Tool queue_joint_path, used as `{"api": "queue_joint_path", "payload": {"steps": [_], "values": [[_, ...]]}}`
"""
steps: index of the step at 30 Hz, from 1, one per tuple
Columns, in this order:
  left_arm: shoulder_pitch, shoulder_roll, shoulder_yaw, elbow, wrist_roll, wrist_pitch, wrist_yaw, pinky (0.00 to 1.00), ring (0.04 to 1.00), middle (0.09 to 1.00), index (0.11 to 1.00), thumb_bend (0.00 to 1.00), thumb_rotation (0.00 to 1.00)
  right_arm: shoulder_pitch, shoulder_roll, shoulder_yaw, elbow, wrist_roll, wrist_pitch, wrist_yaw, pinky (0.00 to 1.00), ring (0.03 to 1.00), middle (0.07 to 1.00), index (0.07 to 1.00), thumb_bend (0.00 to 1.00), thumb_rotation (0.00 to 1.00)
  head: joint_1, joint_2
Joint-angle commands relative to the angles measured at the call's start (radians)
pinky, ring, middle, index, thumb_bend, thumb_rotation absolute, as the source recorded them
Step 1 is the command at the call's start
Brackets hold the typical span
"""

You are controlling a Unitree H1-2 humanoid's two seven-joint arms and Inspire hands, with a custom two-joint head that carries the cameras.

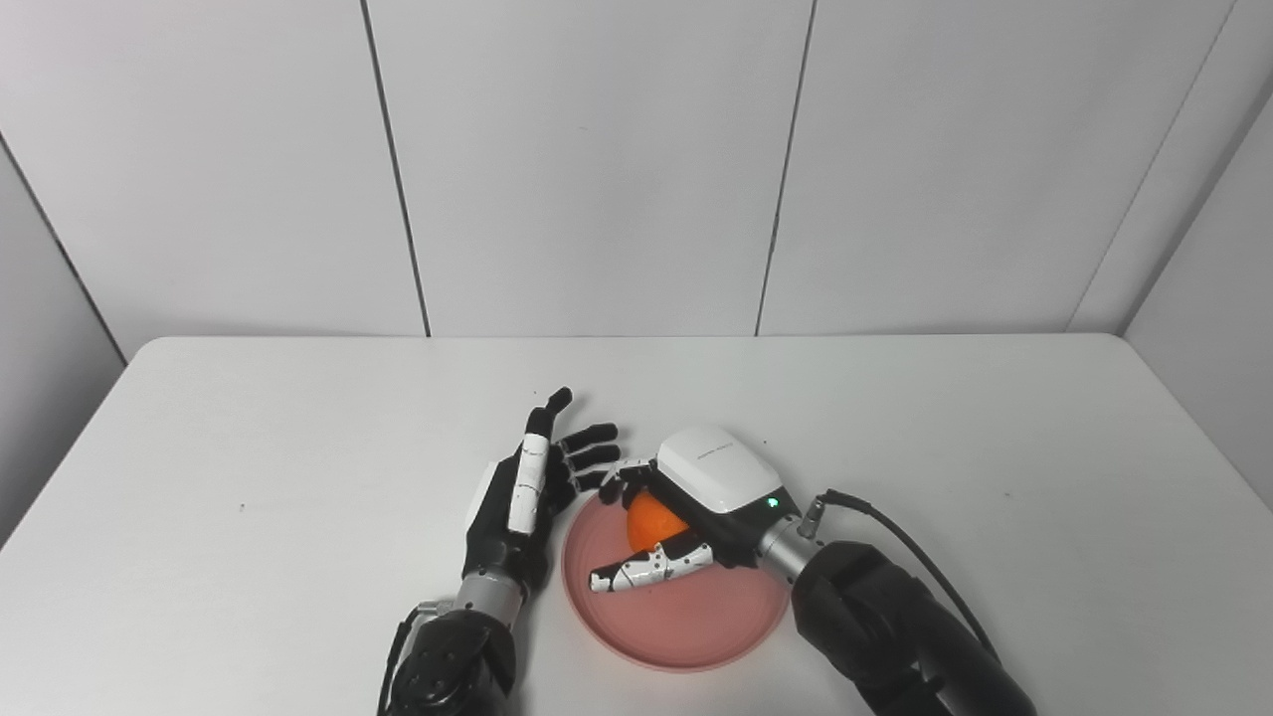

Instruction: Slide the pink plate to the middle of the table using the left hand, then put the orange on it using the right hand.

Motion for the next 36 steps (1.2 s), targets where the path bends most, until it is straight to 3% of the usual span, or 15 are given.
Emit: {"api": "queue_joint_path", "payload": {"steps": [1,11,22,29,36], "values": [[0.017,-0.001,0.001,0.024,0.007,0.054,0.012,0.7,0.725,0.725,0.921,1.0,0.95,-0.04,-0.009,-0.017,-0.021,0.011,-0.04,-0.035,0.51,0.537,0.598,0.623,0.96,0.88,0.001,0.001],[0.014,0.005,-0.003,0.036,-0.001,0.048,-0.004,0.73,0.755,0.746,0.934,1.0,0.96,-0.051,-0.019,-0.031,-0.079,0.031,-0.045,-0.035,0.47,0.517,0.579,0.622,0.98,0.95,0.002,0.002],[0.011,-0.001,0.001,0.03,-0.004,0.061,-0.008,0.7,0.78,0.744,0.931,1.0,0.96,-0.063,-0.03,-0.049,-0.193,0.056,-0.055,-0.016,0.44,0.497,0.574,0.626,0.99,0.94,0.002,0.0],[0.01,0.0,0.008,0.041,-0.023,0.056,-0.022,0.72,0.807,0.859,0.951,1.0,0.94,-0.06,-0.022,-0.093,-0.264,0.076,-0.032,0.004,0.47,0.541,0.606,0.624,0.97,0.92,0.002,0.002],[0.008,-0.001,0.006,0.046,-0.011,0.039,-0.009,0.73,0.753,0.756,0.936,1.0,0.94,-0.06,-0.018,-0.154,-0.268,0.093,-0.031,-0.018,0.47,0.534,0.594,0.622,0.97,0.98,0.002,0.0]]}}
